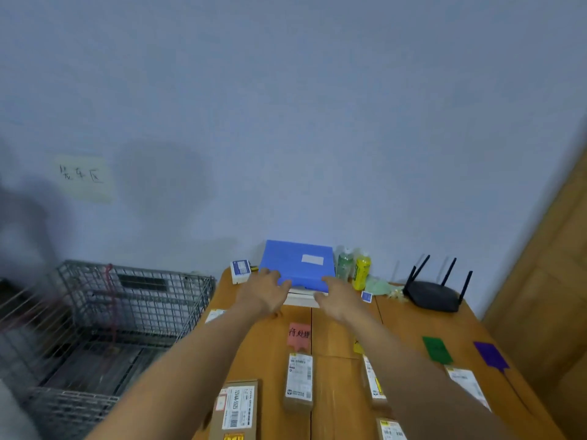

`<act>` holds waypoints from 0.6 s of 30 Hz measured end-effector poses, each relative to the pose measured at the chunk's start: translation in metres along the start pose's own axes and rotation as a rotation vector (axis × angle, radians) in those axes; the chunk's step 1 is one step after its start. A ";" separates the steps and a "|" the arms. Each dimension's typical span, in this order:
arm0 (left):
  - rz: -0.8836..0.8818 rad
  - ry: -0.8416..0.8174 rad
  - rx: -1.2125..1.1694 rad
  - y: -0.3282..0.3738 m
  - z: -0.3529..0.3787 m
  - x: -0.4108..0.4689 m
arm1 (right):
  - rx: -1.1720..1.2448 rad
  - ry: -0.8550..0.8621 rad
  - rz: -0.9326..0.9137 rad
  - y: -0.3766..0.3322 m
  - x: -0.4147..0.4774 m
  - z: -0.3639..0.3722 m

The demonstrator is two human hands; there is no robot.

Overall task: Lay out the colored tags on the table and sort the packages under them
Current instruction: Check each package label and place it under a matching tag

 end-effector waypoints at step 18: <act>0.233 0.101 0.410 -0.118 -0.134 -0.084 | -0.281 0.298 -0.009 -0.196 -0.107 0.002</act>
Point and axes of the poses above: each hand's wrist, its own x-axis towards the middle knuckle, its own z-axis out of the palm, y = z × x, the point moved 2 cm from there along x, towards the middle knuckle, and after that the axes turned 6 degrees about -y, right-handed, at the moved point
